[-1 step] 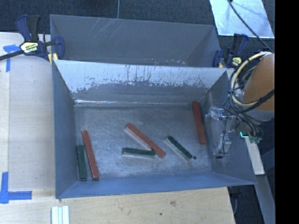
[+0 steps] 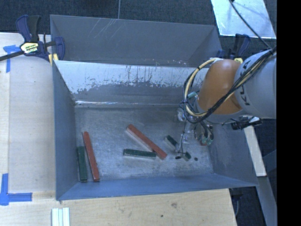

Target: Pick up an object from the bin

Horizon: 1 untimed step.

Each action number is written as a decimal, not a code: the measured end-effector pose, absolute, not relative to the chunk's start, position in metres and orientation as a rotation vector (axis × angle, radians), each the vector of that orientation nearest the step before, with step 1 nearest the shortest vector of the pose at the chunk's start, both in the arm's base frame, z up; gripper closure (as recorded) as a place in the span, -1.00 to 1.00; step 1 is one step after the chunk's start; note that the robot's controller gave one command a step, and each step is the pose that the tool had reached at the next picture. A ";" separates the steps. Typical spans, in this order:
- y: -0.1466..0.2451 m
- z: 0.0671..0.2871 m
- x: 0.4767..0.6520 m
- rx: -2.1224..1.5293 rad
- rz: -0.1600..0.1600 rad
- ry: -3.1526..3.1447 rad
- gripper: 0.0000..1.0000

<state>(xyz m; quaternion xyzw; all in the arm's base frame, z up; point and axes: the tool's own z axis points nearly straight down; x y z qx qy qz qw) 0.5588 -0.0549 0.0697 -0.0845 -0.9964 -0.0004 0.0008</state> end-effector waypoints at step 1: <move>-0.058 0.073 0.559 -0.268 -0.001 -3.129 1.00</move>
Offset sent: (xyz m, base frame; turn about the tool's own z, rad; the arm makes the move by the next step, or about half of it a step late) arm 0.0000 0.0000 0.0000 0.0000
